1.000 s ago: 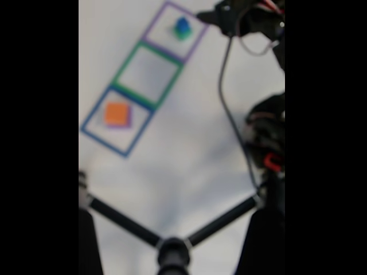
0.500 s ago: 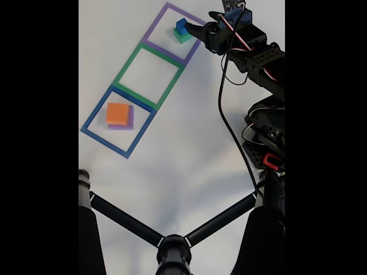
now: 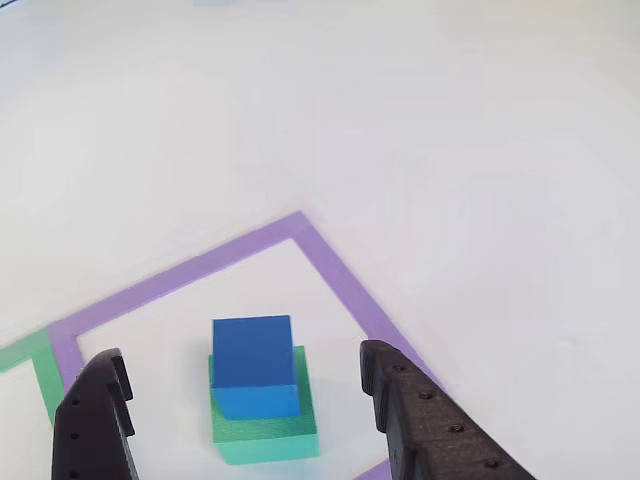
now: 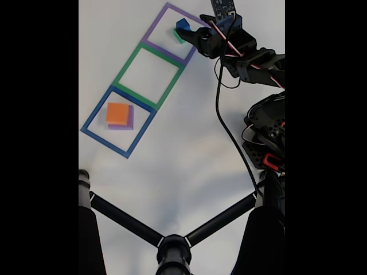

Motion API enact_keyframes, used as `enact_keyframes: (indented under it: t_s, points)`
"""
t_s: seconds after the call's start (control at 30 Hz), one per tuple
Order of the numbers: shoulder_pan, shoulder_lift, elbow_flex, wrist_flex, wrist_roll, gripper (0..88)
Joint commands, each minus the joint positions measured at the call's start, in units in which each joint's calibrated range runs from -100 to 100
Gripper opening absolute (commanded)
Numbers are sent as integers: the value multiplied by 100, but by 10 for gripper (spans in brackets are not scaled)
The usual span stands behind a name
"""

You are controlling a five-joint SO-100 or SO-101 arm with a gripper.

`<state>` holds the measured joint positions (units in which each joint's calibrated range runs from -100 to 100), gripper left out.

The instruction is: Tower of hanoi

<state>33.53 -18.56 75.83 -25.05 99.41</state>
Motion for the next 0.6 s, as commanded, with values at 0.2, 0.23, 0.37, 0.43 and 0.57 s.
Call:
enact_keyframes:
  t_s: [0.2,0.23,0.37,0.43,0.57]
  points:
    - [-101,453,-454,-316,59,267]
    - [-116,533,-500,-372,59,267]
    - [-162,854,-654,-567,59,267]
    - [-185,990,-727,-631,59,265]
    - [-246,1183,-800,-696,59,253]
